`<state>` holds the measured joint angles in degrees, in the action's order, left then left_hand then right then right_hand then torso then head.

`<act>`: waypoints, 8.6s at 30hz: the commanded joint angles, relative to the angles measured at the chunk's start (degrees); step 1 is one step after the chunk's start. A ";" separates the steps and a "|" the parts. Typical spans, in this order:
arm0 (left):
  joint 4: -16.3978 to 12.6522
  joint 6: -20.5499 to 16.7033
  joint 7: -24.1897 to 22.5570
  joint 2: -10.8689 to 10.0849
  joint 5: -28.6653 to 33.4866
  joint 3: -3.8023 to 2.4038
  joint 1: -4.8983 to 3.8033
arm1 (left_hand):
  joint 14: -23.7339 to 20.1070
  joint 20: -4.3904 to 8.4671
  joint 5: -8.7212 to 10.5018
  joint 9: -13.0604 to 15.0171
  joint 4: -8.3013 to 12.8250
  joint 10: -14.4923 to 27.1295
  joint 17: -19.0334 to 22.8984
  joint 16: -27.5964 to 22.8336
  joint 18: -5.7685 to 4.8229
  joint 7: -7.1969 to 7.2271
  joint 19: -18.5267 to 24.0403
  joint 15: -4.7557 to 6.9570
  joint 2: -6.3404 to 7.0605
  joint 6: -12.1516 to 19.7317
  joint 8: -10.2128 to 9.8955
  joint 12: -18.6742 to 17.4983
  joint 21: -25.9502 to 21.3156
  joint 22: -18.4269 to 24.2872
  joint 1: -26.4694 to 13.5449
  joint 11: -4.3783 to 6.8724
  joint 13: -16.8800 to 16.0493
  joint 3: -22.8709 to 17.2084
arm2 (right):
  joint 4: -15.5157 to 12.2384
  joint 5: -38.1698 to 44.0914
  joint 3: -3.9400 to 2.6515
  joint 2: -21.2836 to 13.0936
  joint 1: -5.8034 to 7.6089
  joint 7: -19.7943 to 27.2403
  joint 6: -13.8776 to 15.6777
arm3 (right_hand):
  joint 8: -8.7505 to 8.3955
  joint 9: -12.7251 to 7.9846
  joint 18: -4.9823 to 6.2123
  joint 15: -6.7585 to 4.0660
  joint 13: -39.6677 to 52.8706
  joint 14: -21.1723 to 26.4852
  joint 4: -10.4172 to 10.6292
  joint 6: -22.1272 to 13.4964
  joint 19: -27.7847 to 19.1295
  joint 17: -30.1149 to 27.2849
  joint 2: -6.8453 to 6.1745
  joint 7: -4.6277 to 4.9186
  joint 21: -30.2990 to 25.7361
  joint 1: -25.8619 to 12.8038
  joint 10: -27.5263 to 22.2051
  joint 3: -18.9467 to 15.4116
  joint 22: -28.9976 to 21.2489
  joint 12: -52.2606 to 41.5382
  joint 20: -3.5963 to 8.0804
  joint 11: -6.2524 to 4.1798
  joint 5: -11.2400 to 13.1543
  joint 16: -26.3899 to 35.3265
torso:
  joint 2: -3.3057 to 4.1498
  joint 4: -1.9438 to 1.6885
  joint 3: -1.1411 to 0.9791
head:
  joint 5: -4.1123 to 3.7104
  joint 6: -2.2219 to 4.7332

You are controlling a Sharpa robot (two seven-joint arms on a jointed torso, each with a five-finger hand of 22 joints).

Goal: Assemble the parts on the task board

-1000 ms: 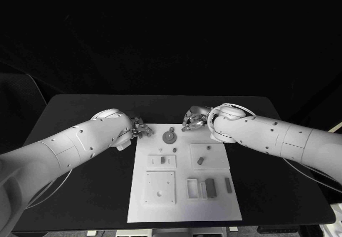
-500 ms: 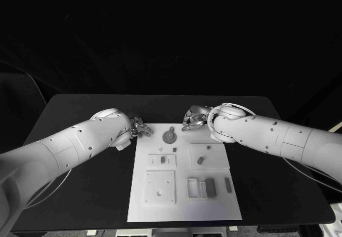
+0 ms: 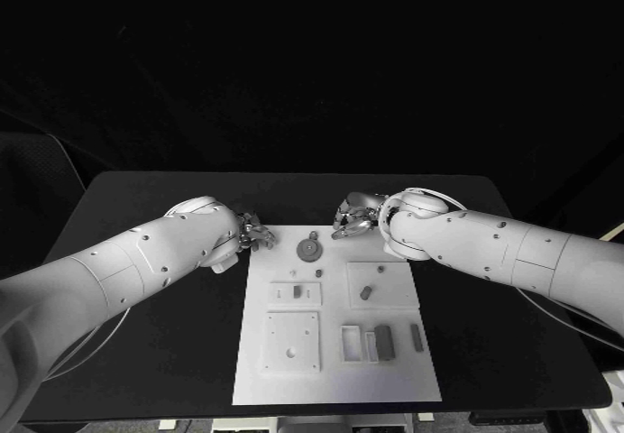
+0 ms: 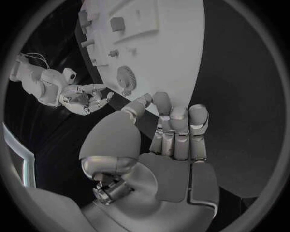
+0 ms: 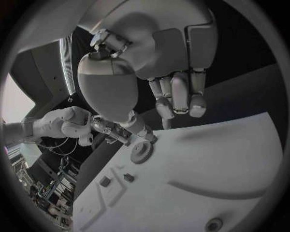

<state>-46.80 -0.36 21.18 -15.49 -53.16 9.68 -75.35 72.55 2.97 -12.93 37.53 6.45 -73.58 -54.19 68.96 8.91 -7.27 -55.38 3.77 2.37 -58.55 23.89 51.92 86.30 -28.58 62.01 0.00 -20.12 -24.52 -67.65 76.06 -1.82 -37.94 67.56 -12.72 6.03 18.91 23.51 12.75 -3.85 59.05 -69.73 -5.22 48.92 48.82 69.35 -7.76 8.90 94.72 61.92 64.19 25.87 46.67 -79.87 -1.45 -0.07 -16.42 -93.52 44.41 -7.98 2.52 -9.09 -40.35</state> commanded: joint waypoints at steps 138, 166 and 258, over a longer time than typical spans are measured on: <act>-24.61 -5.22 8.98 -12.16 13.75 3.87 -1.87 | 11.77 1.96 -28.58 2.79 1.24 -10.71 -5.29 8.32 3.62 3.19 -10.03 3.23 0.55 -15.64 3.67 0.95 9.18 -1.54 -0.52 2.11 -2.74 -9.80 | 2.14 0.13 -0.01 0.33 -1.21 0.72 0.14 | -0.05 -0.11 1.08 -0.41 -0.13 -0.10 -0.13 0.07 -0.14 -0.02 0.05 0.54 0.83 -0.61 0.43 0.43 -0.09 -0.32 0.11 -0.19 -0.17 -0.39 | 0.01 0.02 -0.02 | 3.17 0.61; -28.01 -4.08 10.23 -12.66 9.23 3.91 -1.90 | 11.92 1.97 -28.70 2.84 1.29 -10.89 -5.41 8.47 3.70 3.26 -10.17 3.26 0.67 -15.80 3.75 1.02 9.34 -1.59 -0.54 2.19 -2.80 -9.90 | 2.13 0.11 -0.01 0.30 -1.21 0.67 0.02 | -0.05 -0.12 1.08 -0.41 -0.13 -0.10 -0.15 0.07 -0.14 -0.04 0.05 0.54 0.84 -0.62 0.43 0.44 -0.10 -0.33 0.11 -0.20 -0.17 -0.39 | 0.02 0.02 0.05 | 3.18 -1.82; -29.80 -2.09 10.93 -13.04 -1.14 3.92 0.12 | 13.36 1.94 -26.32 3.46 0.68 -12.61 -6.77 10.17 4.31 3.85 -11.67 3.45 1.70 -17.56 4.98 2.20 10.99 -2.08 -2.44 2.81 -3.72 -9.07 | 1.98 0.10 -0.01 0.18 -1.21 0.60 -0.14 | -0.03 -0.13 1.10 -0.42 -0.17 -0.04 -0.17 0.07 -0.12 -0.15 0.06 0.53 0.88 -0.66 0.44 0.49 -0.13 -0.35 0.12 -0.21 -0.16 -0.39 | 0.03 0.02 0.04 | 3.24 -2.96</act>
<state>-76.61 -2.49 31.88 -28.64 -53.40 13.50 -75.39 83.60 4.80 -39.42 41.06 4.68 -84.15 -60.89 78.95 8.08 -7.56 -66.67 6.00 4.83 -60.90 28.58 53.91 94.94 -30.56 59.56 2.36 -23.76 -31.13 -65.58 75.94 -1.82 -37.75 66.37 -12.49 6.26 18.91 23.46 12.75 -3.95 58.96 -69.78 -5.39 48.92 48.82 69.23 -7.76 8.90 94.72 61.92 64.30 26.03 46.61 -79.87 -1.44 -0.17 -16.42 -93.74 44.43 -7.96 2.55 -5.84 -43.38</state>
